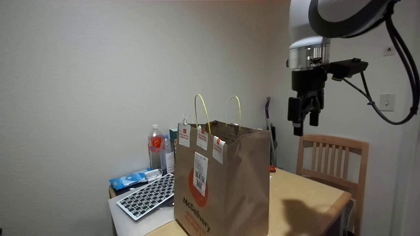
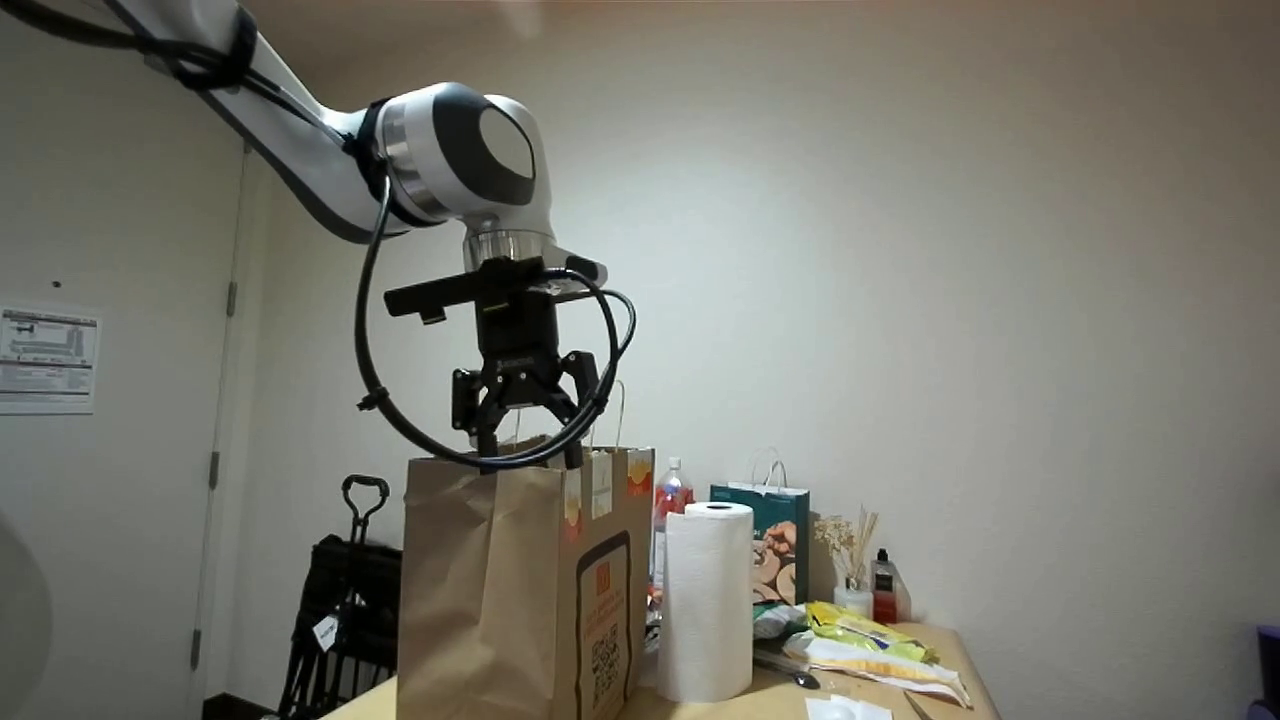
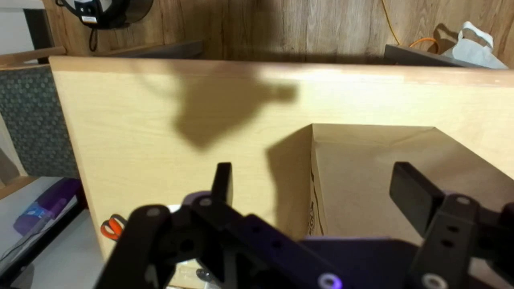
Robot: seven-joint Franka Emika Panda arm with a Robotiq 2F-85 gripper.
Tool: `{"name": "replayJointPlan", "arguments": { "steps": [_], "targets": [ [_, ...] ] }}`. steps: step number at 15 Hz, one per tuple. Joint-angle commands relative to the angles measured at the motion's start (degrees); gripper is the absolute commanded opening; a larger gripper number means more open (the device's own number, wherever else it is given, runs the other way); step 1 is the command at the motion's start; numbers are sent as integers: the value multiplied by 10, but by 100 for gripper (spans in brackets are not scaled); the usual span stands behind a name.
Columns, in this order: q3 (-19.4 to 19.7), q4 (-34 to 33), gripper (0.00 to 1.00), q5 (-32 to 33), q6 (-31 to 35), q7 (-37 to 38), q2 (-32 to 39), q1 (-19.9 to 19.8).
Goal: Turn the brown bag to the left
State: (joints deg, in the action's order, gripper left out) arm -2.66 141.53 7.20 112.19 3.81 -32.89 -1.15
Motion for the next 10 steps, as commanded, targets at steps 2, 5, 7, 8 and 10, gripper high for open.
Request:
{"name": "replayJointPlan", "arguments": {
  "steps": [2,5,7,8,10],
  "targets": [
    [-15,-103,100,3,28,26,81,1],
    [-25,-176,100,10,31,55,124,-2],
    [-17,-153,100,4,26,41,100,4],
    [-18,-167,100,4,25,43,110,5],
    [-17,-165,100,4,25,43,112,5]
  ]
}}
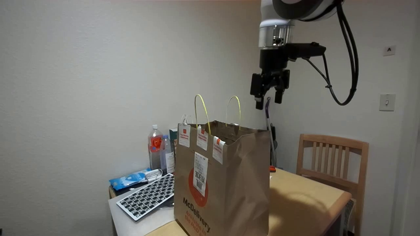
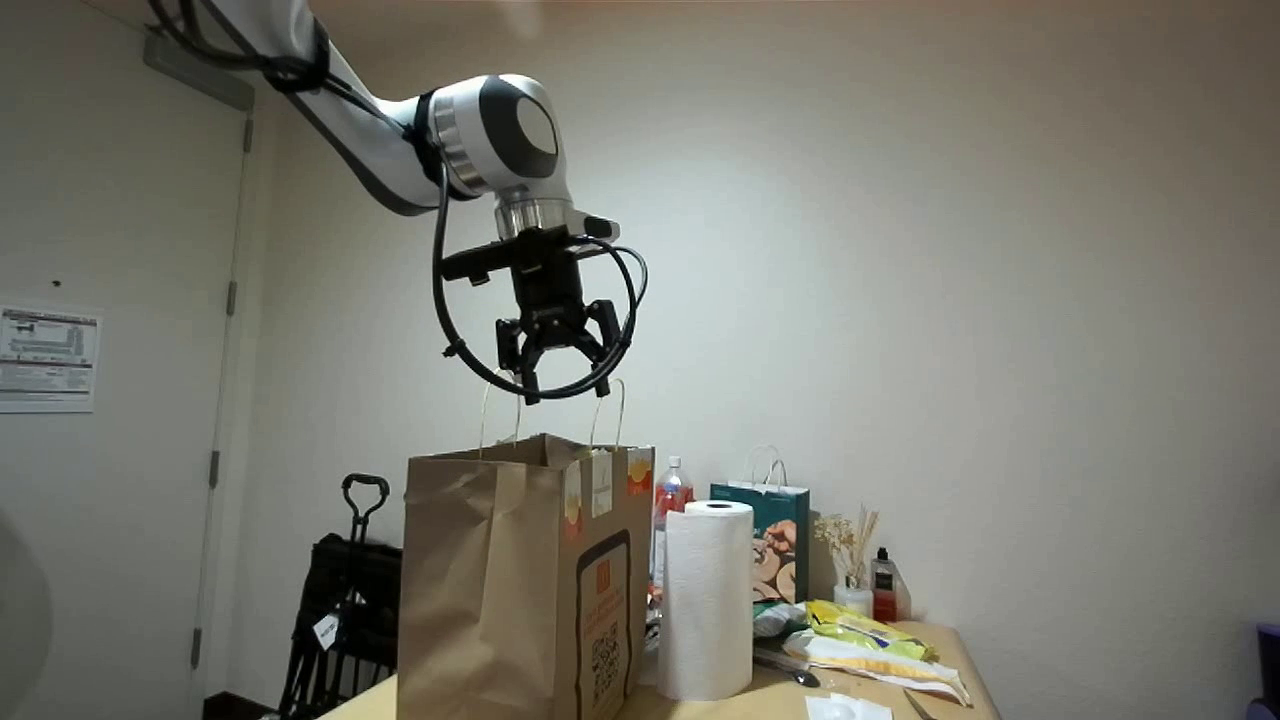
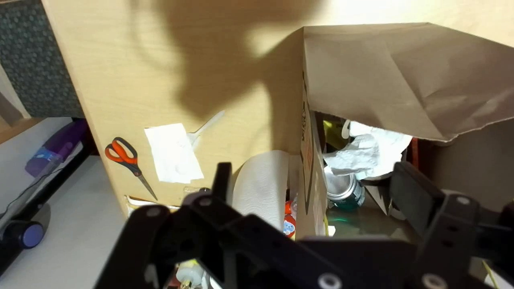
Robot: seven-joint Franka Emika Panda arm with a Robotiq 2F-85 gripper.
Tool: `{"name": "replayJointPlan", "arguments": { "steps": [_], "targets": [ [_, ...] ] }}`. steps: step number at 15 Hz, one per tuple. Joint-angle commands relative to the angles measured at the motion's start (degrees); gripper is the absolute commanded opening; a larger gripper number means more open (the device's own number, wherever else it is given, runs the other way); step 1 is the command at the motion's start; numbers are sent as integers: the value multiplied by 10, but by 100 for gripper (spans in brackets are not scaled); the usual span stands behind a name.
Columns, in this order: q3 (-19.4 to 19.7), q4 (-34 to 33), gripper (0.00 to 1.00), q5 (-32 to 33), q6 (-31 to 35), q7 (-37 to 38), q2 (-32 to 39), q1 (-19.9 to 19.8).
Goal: Turn the brown bag to the left
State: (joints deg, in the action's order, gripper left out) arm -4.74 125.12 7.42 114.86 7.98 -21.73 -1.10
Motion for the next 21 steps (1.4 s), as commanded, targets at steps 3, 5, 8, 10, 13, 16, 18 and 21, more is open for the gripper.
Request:
{"name": "replayJointPlan", "arguments": {
  "steps": [3,5,8,10,13,16,18,21],
  "targets": [
    [4,0,100,1,-1,1,0,4],
    [7,-20,100,-6,1,-18,17,10],
    [2,-55,100,1,-6,-30,45,16],
    [1,-80,100,-19,-37,-19,65,24],
    [-9,-99,100,-36,-132,10,78,34],
    [-10,-94,100,-38,-134,2,81,42],
    [-6,-83,100,-30,-102,-5,87,42],
    [-7,-89,100,-29,-113,-1,87,44]
  ]
}}
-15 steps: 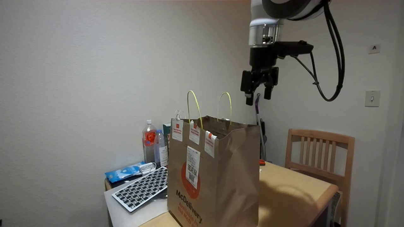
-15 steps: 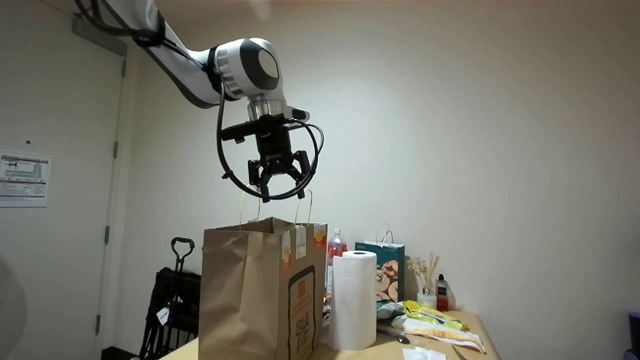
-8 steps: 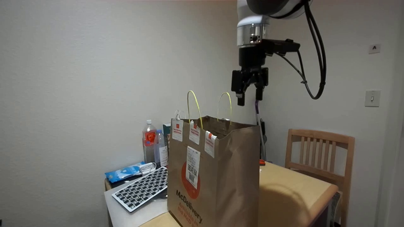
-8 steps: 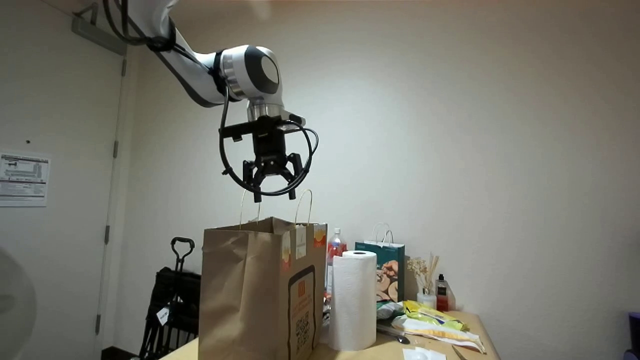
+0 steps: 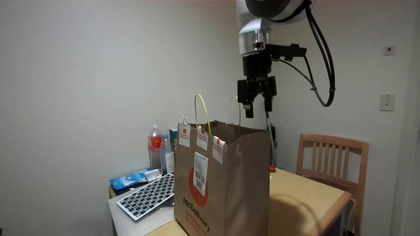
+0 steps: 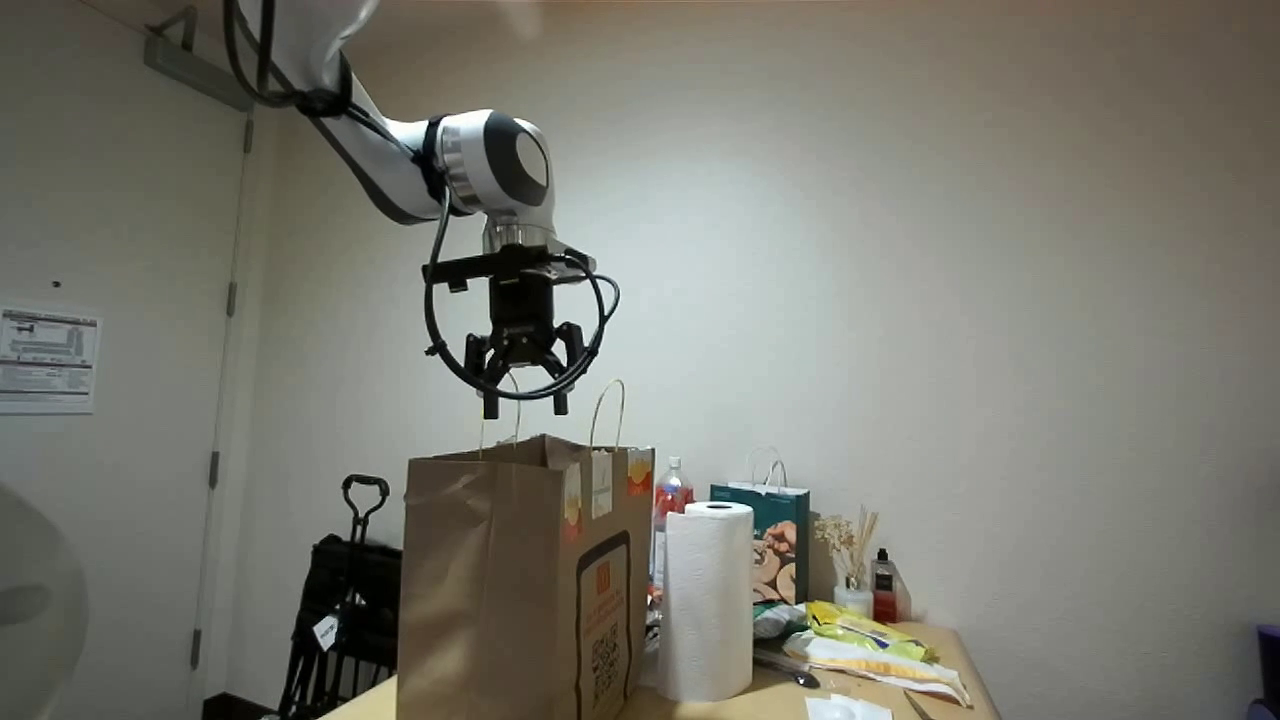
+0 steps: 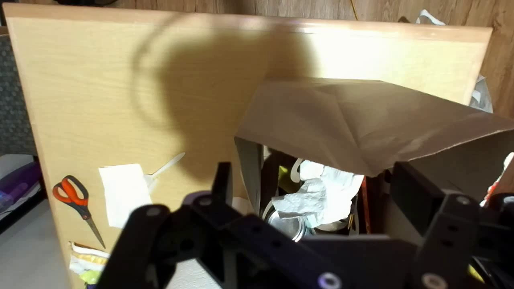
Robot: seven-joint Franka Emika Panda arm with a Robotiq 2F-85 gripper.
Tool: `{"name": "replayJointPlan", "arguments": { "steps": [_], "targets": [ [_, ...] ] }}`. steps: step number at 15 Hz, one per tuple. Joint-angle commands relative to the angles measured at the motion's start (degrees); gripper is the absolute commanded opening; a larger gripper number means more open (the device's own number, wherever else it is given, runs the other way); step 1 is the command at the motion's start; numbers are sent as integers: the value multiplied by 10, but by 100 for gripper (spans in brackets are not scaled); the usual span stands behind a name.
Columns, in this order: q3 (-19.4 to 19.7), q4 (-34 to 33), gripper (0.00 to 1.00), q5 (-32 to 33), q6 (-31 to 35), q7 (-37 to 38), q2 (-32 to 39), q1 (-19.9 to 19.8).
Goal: Turn the brown bag to the left
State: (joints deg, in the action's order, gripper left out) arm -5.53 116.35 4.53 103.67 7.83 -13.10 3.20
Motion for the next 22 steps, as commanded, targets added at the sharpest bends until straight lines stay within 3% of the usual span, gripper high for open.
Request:
{"name": "replayJointPlan", "arguments": {
  "steps": [1,11,19,20,22],
  "targets": [
    [1,-1,100,0,-1,0,2,1],
    [37,-8,100,-12,95,-20,74,-13],
    [36,0,100,-1,94,-5,84,-10],
    [37,1,75,-3,95,-7,85,-10],
    [37,0,67,-5,95,-8,85,-10]
  ]
}}
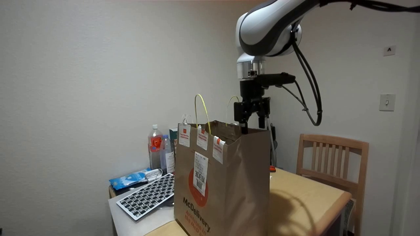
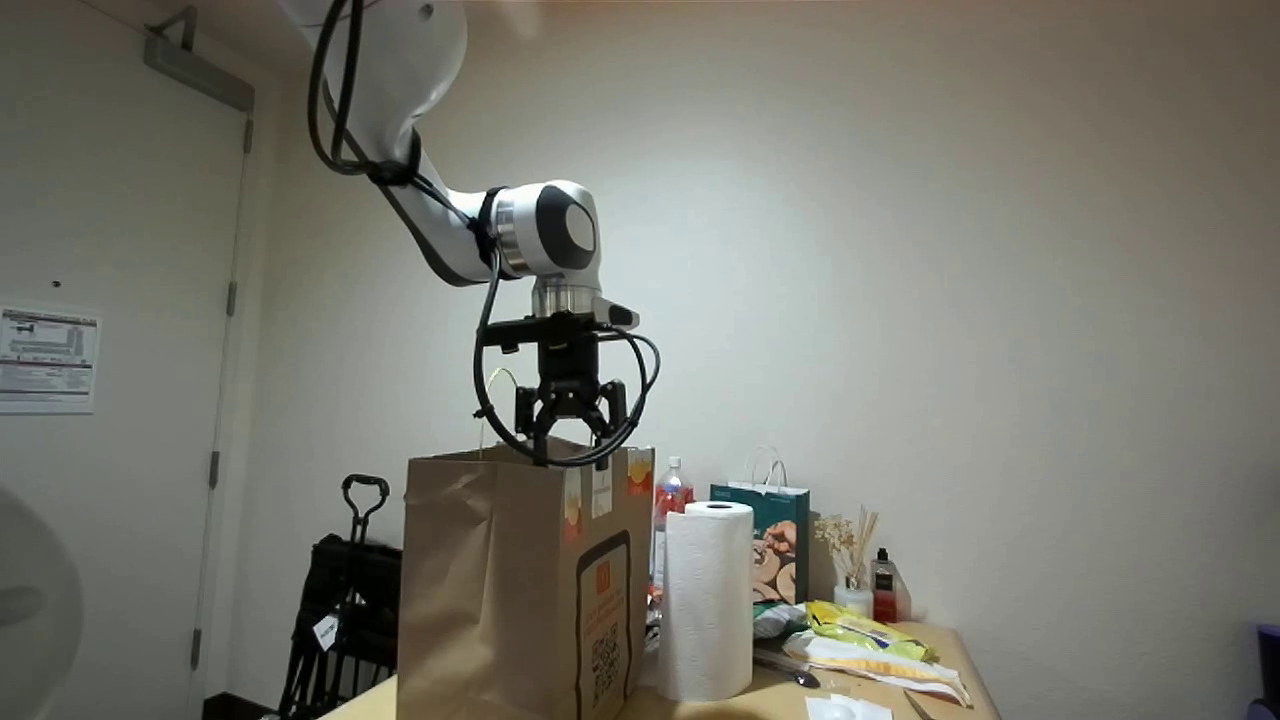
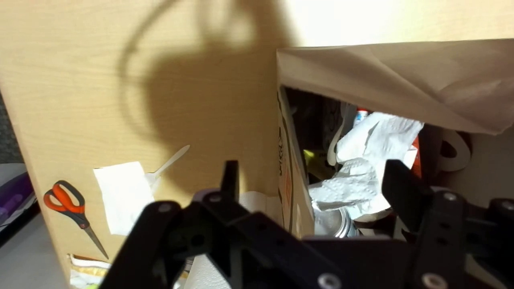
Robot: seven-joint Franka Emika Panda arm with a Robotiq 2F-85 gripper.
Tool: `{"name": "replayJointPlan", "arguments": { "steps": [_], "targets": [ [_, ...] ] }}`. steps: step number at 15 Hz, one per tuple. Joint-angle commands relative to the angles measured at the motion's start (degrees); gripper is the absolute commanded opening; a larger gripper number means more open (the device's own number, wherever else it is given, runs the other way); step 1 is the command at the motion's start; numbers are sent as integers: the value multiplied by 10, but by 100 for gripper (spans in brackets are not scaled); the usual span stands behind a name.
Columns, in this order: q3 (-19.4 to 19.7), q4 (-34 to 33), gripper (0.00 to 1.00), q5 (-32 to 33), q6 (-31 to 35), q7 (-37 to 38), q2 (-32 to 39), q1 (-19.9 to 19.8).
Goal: Turn the brown bag to the left
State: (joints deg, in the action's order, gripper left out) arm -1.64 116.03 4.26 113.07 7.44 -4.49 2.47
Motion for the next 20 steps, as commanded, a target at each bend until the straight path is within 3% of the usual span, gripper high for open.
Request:
{"name": "replayJointPlan", "arguments": {
  "steps": [1,9,13,15,16,17,19,20],
  "targets": [
    [-3,4,61,-1,1,-3,-2,-3],
    [-17,-2,8,-7,-58,30,-37,5],
    [-21,-4,0,-29,-98,28,-47,8],
    [-23,-2,4,-24,-109,29,-50,7],
    [-22,-5,29,-17,-94,20,-41,6],
    [-23,-5,4,-17,-95,20,-41,6],
    [-23,-5,11,-17,-95,20,-41,6],
    [-23,-5,42,-17,-95,20,-41,6]
  ]
}}
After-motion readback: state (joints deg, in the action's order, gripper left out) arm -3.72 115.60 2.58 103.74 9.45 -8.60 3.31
